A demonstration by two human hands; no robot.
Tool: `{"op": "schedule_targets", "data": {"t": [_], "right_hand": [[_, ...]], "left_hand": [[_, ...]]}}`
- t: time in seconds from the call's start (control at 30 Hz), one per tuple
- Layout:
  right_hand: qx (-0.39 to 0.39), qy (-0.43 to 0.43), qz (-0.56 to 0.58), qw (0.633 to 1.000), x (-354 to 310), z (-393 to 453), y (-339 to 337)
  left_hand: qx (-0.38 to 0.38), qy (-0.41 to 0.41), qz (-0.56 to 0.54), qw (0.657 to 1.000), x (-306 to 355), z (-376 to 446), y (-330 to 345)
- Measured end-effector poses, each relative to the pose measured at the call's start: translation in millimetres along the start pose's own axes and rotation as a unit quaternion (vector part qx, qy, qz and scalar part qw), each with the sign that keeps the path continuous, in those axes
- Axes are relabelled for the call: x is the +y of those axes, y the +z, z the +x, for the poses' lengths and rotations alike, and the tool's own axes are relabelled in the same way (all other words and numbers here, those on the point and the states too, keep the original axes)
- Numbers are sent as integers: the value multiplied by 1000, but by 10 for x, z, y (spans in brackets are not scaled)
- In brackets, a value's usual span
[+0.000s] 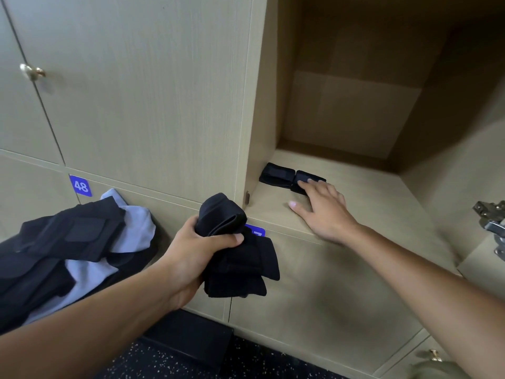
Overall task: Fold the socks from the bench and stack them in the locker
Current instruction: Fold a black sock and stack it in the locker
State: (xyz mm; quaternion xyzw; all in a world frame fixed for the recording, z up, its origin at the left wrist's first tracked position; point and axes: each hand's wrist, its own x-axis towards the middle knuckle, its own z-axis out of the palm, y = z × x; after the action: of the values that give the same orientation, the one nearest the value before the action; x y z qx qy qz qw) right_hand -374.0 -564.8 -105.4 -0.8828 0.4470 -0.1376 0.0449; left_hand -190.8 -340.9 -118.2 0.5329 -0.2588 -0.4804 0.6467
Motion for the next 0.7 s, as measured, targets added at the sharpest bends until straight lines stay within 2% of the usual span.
{"op": "schedule_targets", "data": {"t": [0.07,0.13,0.2,0.33,0.53,0.63,0.7], "right_hand": [[32,-33,31,998,-126,-59,-83],[36,-39,129,990,-297,-159,-203],[-17,-19,245,969,-463,-290,-304],[-174,16,376,910,-717,-554,-409],[-175,90,433,880,-737,-629,-395],[-199,116,442,867,-699,-638,-440],[-218,127,470,846,-694,-650,-484]], "left_hand": [[-5,3,-9,1000,17,0,-12],[-8,5,-20,1000,39,1,-12],[-15,6,-39,999,60,-3,-3],[-33,3,-74,997,95,-30,53],[-51,1,-84,995,107,-78,151],[-49,0,-83,995,93,-96,171],[-43,-2,-85,995,87,-102,182]]}}
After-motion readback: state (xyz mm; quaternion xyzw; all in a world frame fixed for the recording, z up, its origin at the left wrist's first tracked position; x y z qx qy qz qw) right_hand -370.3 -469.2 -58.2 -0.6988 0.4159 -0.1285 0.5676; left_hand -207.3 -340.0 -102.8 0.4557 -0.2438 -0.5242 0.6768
